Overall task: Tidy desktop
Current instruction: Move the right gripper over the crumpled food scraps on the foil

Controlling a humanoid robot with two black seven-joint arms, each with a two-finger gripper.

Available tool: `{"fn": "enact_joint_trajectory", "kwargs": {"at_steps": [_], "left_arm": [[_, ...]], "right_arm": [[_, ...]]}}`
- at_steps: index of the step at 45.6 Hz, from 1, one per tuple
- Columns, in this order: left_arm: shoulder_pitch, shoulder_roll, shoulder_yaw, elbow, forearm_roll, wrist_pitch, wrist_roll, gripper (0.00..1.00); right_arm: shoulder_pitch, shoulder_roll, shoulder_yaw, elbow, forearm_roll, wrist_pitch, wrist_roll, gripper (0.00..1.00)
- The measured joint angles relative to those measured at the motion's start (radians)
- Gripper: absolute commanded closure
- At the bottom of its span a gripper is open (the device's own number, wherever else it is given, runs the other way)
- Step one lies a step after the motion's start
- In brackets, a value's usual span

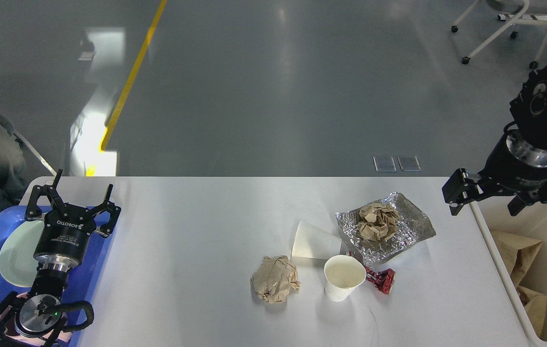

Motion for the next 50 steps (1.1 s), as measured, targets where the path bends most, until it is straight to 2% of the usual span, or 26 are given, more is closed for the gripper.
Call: {"fn": "enact_joint_trajectory", "kwargs": {"at_steps": [11,17,42,50], "left_arm": [[0.0,0.0,0.0,0.0,0.0,0.0,0.0,0.03],[0.0,0.0,0.0,0.0,0.0,0.0,0.0,0.03],[0.0,0.0,0.0,0.0,0.0,0.0,0.001,0.03],[0.0,0.0,0.0,0.0,0.0,0.0,0.002,0.03]], "right_arm": [[0.318,0.013,0.002,0.264,0.116,0.024,0.0,0.0],[0.407,0.042,0.003,0.32,0.189,0.024,0.0,0.0],[0.397,0.082,0.002,0.319,0.211,-0.01,0.0,0.0],[0.327,0.105,0.011,0.29,0.199,-0.077,0.0,0.0]]}}
